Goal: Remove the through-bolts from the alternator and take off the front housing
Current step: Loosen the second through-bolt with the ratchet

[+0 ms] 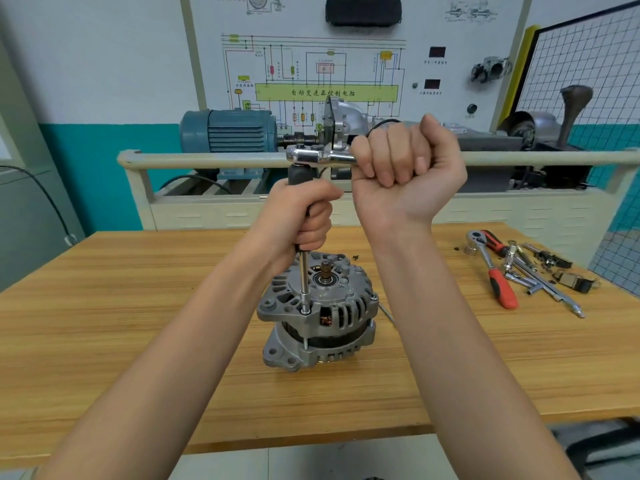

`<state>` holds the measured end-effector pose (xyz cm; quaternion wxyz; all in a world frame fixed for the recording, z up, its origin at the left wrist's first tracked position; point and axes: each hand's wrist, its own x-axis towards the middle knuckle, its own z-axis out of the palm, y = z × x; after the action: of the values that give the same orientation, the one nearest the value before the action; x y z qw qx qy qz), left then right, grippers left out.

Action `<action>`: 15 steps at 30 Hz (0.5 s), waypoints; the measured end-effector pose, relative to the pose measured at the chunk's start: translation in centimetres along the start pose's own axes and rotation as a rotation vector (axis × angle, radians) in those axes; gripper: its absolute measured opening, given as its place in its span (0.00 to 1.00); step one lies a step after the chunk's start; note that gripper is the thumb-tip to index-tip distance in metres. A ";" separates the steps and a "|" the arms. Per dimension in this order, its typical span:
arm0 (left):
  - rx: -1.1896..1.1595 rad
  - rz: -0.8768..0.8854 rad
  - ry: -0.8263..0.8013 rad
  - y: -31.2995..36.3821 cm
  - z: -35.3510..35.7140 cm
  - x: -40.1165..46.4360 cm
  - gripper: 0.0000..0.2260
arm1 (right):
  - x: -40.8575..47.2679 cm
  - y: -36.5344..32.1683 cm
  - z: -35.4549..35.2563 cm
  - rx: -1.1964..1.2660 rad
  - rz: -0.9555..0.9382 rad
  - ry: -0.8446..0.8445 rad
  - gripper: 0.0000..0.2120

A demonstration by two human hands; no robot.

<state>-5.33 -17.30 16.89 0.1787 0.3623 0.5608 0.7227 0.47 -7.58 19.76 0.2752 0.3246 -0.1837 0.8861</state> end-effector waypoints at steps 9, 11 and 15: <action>0.056 0.084 0.251 -0.4 1.2 -0.1 0.21 | -2.7 2.0 1.5 -0.573 -0.379 -0.311 0.20; 0.034 0.039 0.118 -0.1 0.3 -0.2 0.17 | -1.7 1.3 1.4 -0.429 -0.251 -0.320 0.23; -0.027 -0.010 -0.247 0.7 -1.3 -0.1 0.14 | 0.5 -0.4 0.2 -0.044 0.073 -0.136 0.23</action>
<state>-6.12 -18.44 17.42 0.2548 0.4433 0.5265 0.6792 0.48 -7.17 20.26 0.2368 0.3707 -0.2332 0.8672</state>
